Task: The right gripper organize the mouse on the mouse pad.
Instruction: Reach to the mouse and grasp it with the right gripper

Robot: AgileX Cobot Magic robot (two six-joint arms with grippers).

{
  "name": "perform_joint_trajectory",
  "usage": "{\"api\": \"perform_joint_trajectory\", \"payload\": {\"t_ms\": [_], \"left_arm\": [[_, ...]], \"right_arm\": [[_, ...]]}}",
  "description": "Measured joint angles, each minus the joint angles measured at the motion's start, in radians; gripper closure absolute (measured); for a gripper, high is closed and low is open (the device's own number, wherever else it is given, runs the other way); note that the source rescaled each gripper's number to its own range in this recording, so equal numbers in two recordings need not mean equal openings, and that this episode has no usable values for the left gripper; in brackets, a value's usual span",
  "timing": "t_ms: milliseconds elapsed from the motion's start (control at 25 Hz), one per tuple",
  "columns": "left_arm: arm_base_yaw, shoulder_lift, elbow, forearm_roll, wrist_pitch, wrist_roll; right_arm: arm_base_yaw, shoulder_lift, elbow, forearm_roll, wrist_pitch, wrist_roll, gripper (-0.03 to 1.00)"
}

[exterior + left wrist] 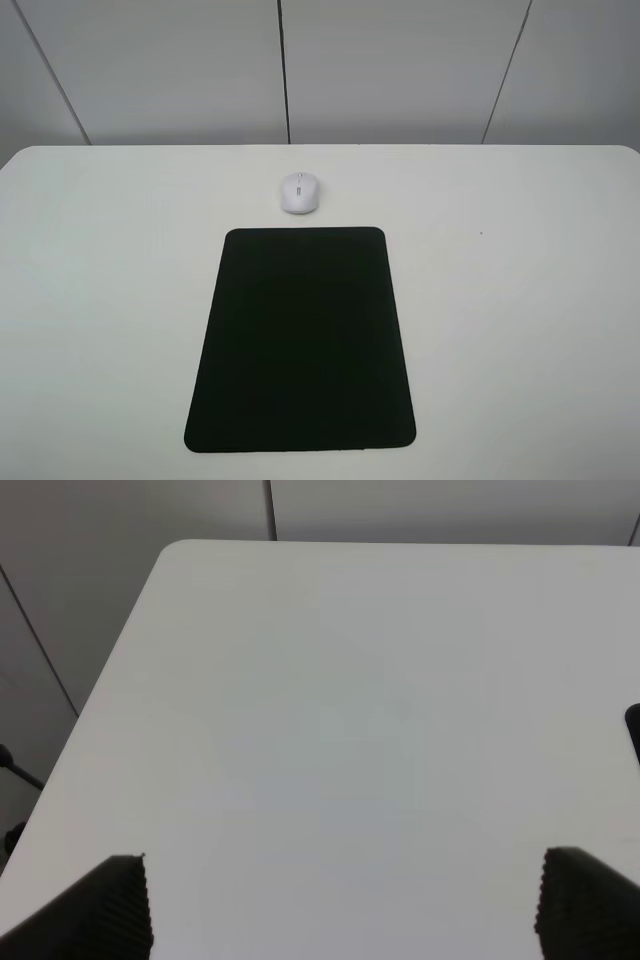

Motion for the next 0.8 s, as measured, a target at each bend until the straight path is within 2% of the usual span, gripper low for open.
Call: {"api": "perform_joint_trajectory", "payload": {"t_ms": [800], "left_arm": [[0.000,0.000,0.000,0.000,0.000,0.000]], "right_arm": [[0.000,0.000,0.000,0.000,0.000,0.000,0.36]]}}
